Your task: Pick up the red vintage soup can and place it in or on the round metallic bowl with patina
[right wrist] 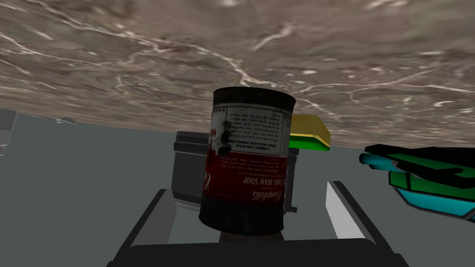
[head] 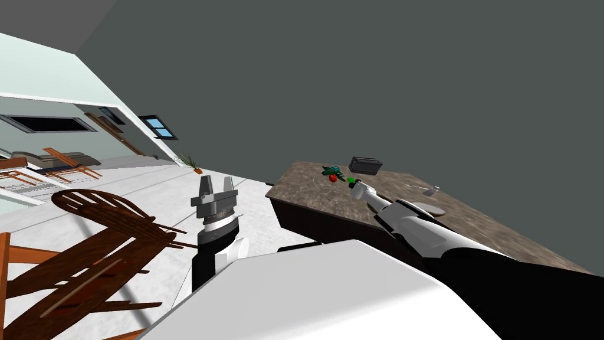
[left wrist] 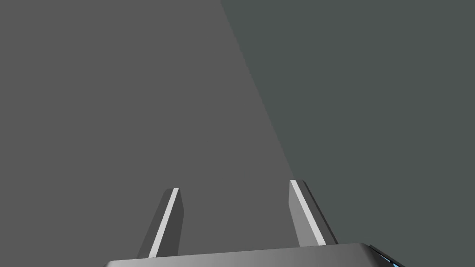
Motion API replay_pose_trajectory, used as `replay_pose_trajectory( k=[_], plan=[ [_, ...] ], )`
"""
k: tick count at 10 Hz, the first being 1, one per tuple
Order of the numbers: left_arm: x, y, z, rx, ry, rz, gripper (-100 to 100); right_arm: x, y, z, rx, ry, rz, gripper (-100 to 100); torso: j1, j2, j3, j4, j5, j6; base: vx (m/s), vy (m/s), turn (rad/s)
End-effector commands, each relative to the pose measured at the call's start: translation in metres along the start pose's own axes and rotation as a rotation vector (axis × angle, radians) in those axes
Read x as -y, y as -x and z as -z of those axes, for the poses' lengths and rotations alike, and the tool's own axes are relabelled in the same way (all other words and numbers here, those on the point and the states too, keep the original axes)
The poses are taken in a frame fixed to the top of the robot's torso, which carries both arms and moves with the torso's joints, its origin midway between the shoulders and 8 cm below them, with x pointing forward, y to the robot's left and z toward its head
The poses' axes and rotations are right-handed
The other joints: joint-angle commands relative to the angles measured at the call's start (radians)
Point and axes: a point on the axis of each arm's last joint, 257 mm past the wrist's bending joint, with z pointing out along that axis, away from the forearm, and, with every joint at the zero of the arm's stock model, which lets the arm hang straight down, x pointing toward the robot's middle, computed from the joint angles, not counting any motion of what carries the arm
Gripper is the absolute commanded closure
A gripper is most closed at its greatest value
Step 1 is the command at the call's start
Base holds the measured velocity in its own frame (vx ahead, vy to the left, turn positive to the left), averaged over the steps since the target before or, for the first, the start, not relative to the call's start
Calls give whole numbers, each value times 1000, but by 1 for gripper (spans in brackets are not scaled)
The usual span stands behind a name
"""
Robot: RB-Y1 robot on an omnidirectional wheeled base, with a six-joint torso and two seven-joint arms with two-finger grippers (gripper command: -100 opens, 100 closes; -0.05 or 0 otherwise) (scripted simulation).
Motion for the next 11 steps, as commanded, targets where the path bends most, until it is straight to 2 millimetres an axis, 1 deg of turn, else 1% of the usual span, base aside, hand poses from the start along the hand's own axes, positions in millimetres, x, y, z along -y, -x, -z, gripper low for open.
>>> replay_pose_trajectory(
  k=[1,2,6,7,8,10,11],
  plan=[
    [0,0,0,0,0,0,0,0,0,0,0,0,0,-100,0,0,0,0,0,0,-9,-24,29],
    [0,0,0,0,0,0,0,0,0,0,0,0,-2,100,1,-1,0,0,0,1,0,0,0],
    [0,0,0,0,0,0,0,1,0,0,0,-1,-2,100,3,-2,-1,-1,0,0,0,0,0],
    [0,0,0,0,0,0,0,1,0,0,0,-1,-2,0,3,-2,-1,-1,0,0,0,0,0],
    [0,0,0,0,0,0,0,-5,2,2,3,15,6,100,3,-2,-1,-1,0,0,30,36,-146],
    [0,0,0,0,0,0,0,-12,4,4,8,36,16,100,6,-3,-2,-1,1,2,31,67,-176],
    [0,0,0,0,0,0,0,-20,7,7,12,57,27,100,7,-3,-1,-1,1,1,34,78,-193]
  ],
)
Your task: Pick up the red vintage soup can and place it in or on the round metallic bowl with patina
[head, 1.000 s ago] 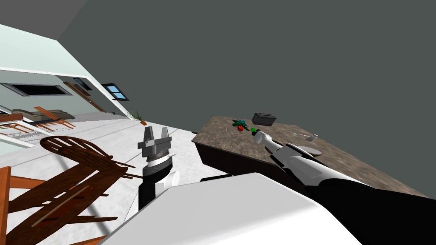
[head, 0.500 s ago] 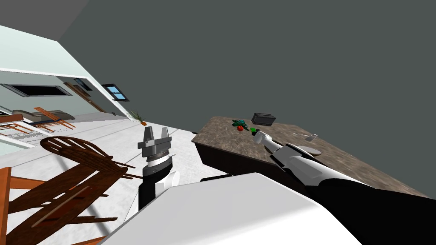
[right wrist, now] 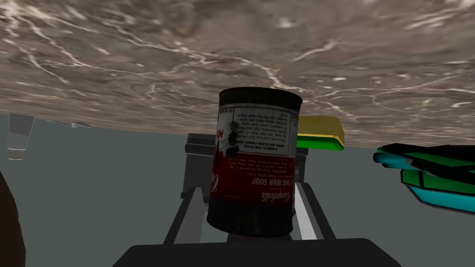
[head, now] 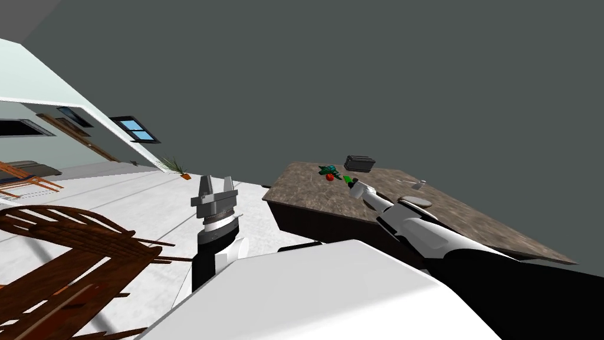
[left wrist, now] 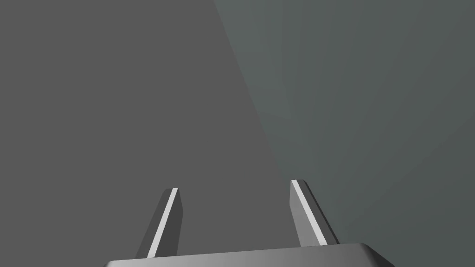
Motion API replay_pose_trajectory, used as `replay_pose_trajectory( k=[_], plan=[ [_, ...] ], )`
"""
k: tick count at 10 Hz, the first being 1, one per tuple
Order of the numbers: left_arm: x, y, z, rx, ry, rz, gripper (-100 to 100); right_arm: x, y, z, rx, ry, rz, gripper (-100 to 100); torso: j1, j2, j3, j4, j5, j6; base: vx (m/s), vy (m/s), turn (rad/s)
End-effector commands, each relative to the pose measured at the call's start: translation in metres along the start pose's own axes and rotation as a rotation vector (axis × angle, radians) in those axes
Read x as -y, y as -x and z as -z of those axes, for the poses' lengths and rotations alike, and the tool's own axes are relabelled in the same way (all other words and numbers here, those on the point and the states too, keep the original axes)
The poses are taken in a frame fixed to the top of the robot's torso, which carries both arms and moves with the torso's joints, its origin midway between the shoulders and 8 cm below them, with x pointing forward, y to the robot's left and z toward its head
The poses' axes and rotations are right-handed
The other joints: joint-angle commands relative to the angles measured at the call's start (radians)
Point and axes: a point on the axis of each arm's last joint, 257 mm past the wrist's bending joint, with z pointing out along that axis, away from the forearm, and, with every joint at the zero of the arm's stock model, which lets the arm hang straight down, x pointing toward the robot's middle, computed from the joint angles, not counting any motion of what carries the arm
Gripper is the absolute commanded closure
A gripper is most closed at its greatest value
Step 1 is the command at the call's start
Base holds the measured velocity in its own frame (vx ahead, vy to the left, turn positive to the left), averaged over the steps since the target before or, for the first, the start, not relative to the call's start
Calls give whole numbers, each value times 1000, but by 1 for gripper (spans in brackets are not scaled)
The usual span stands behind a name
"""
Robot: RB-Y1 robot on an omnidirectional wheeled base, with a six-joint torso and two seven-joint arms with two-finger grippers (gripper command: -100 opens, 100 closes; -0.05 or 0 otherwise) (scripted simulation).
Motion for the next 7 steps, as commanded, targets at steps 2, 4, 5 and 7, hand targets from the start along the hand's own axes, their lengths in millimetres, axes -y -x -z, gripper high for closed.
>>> replay_pose_trajectory(
  k=[2,4,5,7],
  plan=[
    [0,0,0,0,0,0,0,-6,3,2,3,19,10,100,1,-1,0,0,1,0,43,74,-140],
    [0,0,0,0,0,0,0,-9,33,5,49,27,12,100,-3,0,0,0,0,-1,-48,29,-4],
    [0,0,0,0,0,0,0,-10,50,7,76,31,15,100,-1,6,3,2,1,-1,-195,85,-11],
    [0,0,0,0,0,0,0,-13,82,12,129,35,23,100,2,13,8,3,2,-1,-153,60,4]
  ],
)
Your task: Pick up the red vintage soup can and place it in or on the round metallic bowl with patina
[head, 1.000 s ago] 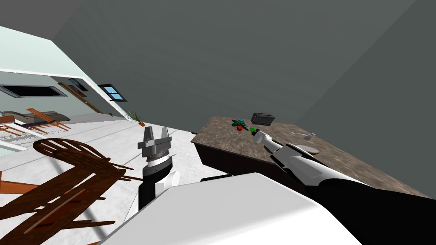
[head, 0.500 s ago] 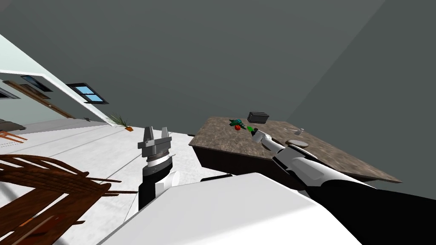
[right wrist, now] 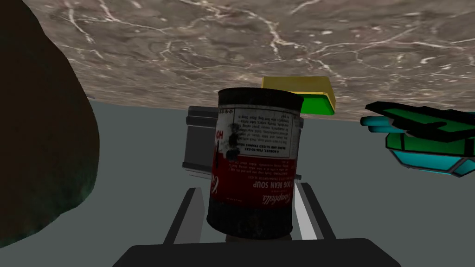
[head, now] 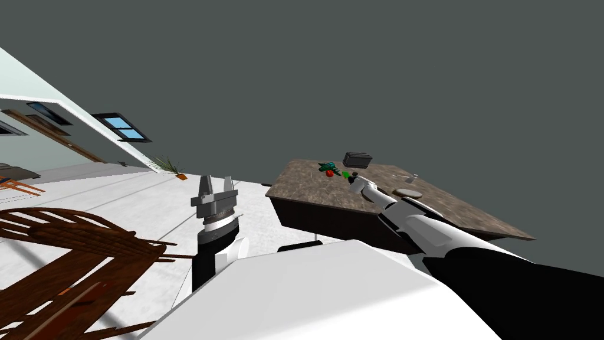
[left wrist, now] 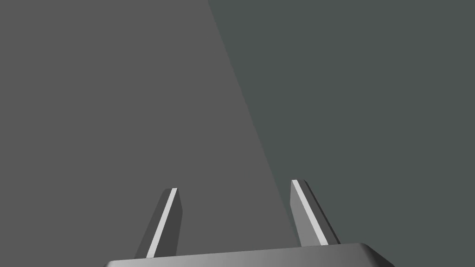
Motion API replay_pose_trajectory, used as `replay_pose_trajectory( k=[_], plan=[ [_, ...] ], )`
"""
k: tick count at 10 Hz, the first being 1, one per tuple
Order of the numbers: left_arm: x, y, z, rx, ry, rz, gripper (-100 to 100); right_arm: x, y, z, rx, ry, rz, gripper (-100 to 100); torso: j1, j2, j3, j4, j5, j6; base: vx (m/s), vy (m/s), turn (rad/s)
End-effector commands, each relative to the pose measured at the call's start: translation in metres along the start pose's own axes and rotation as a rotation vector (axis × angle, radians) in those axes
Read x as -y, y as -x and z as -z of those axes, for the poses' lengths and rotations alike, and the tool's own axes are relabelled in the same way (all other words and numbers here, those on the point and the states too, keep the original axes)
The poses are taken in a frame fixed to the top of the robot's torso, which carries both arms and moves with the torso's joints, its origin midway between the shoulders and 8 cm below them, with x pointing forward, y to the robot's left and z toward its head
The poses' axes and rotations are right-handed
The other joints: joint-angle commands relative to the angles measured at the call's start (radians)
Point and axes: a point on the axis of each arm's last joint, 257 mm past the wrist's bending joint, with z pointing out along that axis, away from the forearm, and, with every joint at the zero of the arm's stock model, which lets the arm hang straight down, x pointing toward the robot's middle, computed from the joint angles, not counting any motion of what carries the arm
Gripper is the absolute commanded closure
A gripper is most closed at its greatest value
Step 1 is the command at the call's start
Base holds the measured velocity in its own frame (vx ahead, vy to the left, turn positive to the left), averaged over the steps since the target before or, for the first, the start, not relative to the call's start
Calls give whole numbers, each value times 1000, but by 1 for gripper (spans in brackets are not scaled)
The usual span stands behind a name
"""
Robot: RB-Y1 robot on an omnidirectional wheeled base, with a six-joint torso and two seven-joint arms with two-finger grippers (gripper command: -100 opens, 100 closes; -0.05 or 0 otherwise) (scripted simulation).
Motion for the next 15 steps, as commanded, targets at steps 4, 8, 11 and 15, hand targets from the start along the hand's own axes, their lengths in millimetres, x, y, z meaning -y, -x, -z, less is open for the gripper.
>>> replay_pose_trajectory(
  k=[4,8,11,15],
  plan=[
    [0,0,0,0,0,0,0,8,52,3,83,-19,27,100,-7,-3,-2,-1,-1,2,-101,-20,35],
    [0,0,0,0,0,0,0,-7,91,14,158,2,50,100,-8,-11,-6,-2,-2,-1,-8,-47,43],
    [0,0,0,0,0,0,0,-11,117,22,211,-4,77,100,-11,-12,-7,-3,-2,0,-6,-107,77],
    [0,0,0,0,0,-1,0,-15,142,33,281,-18,116,100,-13,-14,-8,-3,-3,0,16,-126,69]
  ],
)
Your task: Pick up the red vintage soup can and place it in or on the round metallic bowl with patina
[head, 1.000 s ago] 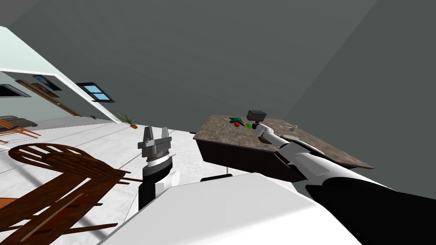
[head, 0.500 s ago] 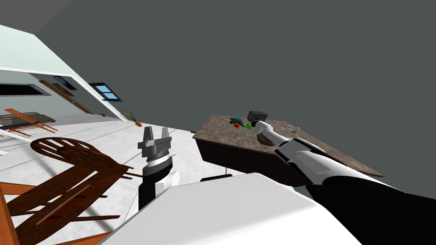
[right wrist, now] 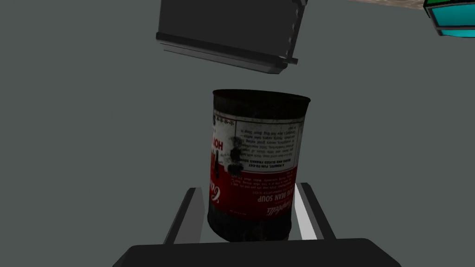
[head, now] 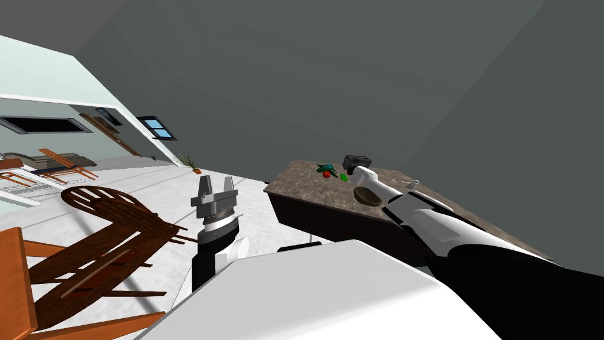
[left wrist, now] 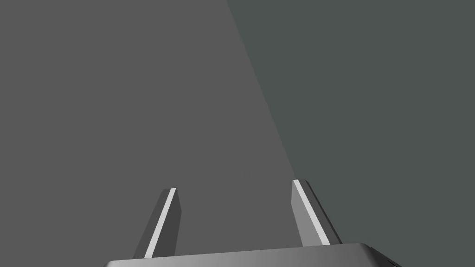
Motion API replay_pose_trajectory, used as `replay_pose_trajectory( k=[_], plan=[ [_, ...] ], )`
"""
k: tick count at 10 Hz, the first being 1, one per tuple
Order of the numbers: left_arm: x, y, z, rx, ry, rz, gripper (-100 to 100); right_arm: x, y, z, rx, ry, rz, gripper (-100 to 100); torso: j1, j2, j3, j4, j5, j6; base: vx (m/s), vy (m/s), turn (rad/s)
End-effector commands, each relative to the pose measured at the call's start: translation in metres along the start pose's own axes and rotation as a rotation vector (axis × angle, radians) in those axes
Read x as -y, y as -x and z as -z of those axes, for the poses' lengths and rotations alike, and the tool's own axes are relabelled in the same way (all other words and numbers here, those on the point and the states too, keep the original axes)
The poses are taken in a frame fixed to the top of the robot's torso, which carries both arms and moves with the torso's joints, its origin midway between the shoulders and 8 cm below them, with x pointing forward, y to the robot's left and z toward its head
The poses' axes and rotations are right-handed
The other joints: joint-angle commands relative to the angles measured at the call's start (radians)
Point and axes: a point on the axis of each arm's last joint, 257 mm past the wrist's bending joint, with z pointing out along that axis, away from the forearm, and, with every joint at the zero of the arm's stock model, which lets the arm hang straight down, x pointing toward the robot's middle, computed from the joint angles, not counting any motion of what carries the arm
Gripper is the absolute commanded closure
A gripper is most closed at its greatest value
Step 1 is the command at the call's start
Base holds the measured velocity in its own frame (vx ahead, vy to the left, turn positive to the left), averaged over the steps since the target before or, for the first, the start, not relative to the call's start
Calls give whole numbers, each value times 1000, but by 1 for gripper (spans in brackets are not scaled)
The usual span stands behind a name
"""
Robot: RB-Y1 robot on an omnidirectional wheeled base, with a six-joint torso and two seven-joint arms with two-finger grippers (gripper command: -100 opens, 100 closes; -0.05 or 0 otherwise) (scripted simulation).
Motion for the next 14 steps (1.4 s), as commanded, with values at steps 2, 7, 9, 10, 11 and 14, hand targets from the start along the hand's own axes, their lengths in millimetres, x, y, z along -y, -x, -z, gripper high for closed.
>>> replay_pose_trajectory(
  k=[2,7,9,10,11,14],
  plan=[
    [0,0,0,0,0,0,0,1,7,2,30,-8,17,100,1,1,1,0,0,0,0,-60,20],
    [0,0,0,0,0,0,0,8,9,4,75,-23,41,100,7,4,3,2,2,1,-16,-8,-16],
    [0,0,0,0,0,0,0,11,3,4,85,-29,49,100,10,6,4,2,2,1,-43,54,-59],
    [0,0,0,0,0,0,0,13,0,4,89,-31,53,100,11,7,5,3,3,1,-70,81,-78],
    [0,0,0,0,0,0,0,15,-5,4,91,-33,57,100,13,9,6,3,3,2,-76,80,-92],
    [0,0,0,0,0,0,0,22,-21,4,94,-37,69,100,16,10,7,4,4,2,-79,105,-93]
  ],
)
